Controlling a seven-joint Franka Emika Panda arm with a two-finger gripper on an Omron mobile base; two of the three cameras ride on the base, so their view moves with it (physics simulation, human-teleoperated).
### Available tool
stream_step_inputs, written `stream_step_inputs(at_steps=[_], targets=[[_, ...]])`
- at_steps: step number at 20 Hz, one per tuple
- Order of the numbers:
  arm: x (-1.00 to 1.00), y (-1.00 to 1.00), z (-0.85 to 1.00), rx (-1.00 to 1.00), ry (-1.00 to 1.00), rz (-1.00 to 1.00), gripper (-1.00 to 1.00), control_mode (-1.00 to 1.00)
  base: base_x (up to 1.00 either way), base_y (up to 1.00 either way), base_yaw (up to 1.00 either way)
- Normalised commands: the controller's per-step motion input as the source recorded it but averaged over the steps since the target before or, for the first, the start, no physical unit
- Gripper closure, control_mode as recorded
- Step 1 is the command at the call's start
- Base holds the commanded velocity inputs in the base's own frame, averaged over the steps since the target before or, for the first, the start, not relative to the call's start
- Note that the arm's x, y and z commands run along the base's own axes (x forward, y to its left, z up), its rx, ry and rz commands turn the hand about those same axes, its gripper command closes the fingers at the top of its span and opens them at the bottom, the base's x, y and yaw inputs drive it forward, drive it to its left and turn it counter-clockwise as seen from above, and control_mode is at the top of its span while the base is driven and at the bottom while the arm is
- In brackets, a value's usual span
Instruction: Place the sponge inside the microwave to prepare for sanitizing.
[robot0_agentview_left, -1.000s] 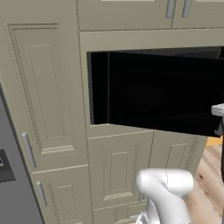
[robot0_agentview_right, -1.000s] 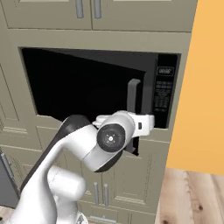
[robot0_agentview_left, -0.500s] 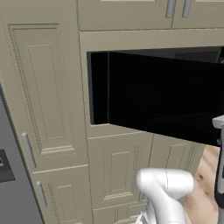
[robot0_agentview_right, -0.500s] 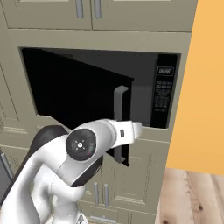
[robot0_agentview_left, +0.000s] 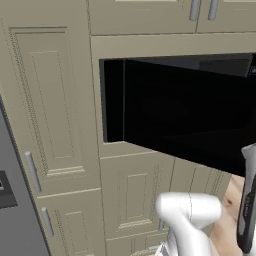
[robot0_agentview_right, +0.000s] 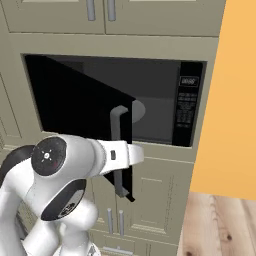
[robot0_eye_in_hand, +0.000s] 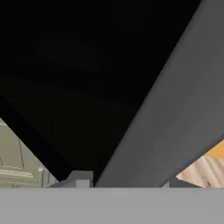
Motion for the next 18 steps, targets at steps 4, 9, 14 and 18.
stream_step_inputs(at_steps=[4,9,14,18], targets=[[-0.37,0.31,0.1,-0.01,0.06,-0.09,-1.0,-1.0,0.0,0.0,0.0],[-0.16,-0.13,0.0,0.0,0.04,-0.16,-1.0,-1.0,0.0,0.0,0.0],[-0.6,-0.07,0.0,0.08,0.04,-0.13,-1.0,-1.0,0.0,0.0,0.0],[-0.68,-0.1,0.04,0.16,0.02,-0.1,-1.0,-1.0,0.0,0.0,0.0]])
